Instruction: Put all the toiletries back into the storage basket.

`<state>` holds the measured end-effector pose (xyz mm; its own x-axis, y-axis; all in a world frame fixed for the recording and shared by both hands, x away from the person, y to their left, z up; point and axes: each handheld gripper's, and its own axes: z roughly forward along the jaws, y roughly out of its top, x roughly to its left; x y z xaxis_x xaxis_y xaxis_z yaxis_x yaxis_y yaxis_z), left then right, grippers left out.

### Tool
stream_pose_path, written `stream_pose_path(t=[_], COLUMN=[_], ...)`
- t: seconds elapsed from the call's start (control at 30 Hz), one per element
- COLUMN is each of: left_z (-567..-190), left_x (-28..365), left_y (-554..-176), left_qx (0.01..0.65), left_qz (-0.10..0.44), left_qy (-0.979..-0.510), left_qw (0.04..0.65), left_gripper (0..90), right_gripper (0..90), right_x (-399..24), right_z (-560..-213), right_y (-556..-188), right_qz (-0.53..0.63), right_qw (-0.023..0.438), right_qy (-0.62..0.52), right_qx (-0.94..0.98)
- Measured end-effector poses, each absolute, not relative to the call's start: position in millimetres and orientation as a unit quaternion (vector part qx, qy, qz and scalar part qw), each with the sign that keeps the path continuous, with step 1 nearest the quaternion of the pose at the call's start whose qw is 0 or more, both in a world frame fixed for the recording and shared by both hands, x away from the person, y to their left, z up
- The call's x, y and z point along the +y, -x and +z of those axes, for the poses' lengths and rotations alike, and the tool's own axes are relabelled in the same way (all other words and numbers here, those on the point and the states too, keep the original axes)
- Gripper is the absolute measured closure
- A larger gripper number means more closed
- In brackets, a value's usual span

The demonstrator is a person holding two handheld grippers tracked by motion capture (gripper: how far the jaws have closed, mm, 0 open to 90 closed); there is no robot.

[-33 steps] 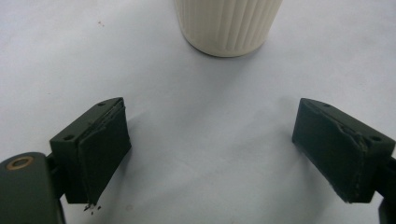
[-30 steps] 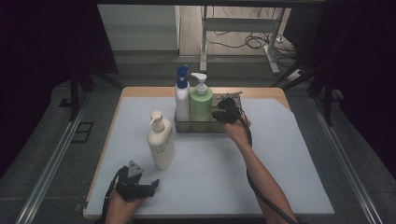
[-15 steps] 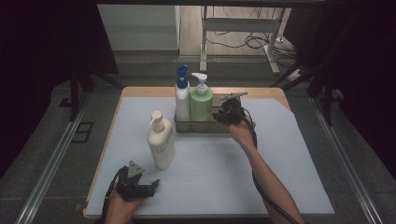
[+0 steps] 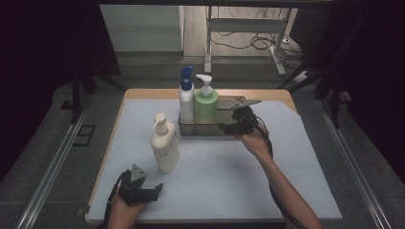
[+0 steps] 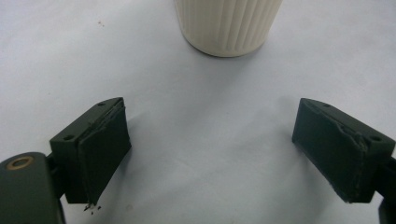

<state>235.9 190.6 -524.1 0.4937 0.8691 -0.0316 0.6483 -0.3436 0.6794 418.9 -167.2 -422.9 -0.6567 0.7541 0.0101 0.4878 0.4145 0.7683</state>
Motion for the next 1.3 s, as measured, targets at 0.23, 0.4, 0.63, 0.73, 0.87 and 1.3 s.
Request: stream_pose_path(t=[0.23, 0.4, 0.63, 0.73, 0.87, 1.3], left_z=[-524.1, -524.1, -524.1, -524.0, -523.9, -523.6], left_x=[190.6, 190.7, 190.7, 190.7, 190.8, 190.9], left_y=[-235.8, -235.9, -235.9, -235.9, -236.1, -236.2], left_qx=[0.473, 0.473, 0.473, 0.473, 0.473, 0.473], left_qz=[0.171, 0.171, 0.171, 0.171, 0.171, 0.169], left_qy=[-0.801, -0.802, -0.801, -0.802, -0.802, -0.802], left_qw=[0.323, 0.323, 0.323, 0.323, 0.323, 0.322], left_gripper=[10.6, 10.6, 10.6, 10.6, 10.6, 10.7], right_gripper=[21.3, 18.1, 13.5, 12.8, 9.8, 0.7], right_x=[-173.9, -182.4, -200.8, -209.8, -221.6, -254.5], right_z=[-416.0, -412.1, -409.4, -408.8, -407.5, -416.5], right_y=[-397.5, -382.1, -366.5, -359.9, -349.6, -320.8], right_qz=[0.390, 0.383, 0.378, 0.376, 0.372, 0.367], right_qw=[0.168, 0.170, 0.174, 0.169, 0.178, 0.193], right_qy=[-0.356, -0.344, -0.344, -0.345, -0.345, -0.360], right_qx=[0.833, 0.840, 0.841, 0.843, 0.843, 0.836])
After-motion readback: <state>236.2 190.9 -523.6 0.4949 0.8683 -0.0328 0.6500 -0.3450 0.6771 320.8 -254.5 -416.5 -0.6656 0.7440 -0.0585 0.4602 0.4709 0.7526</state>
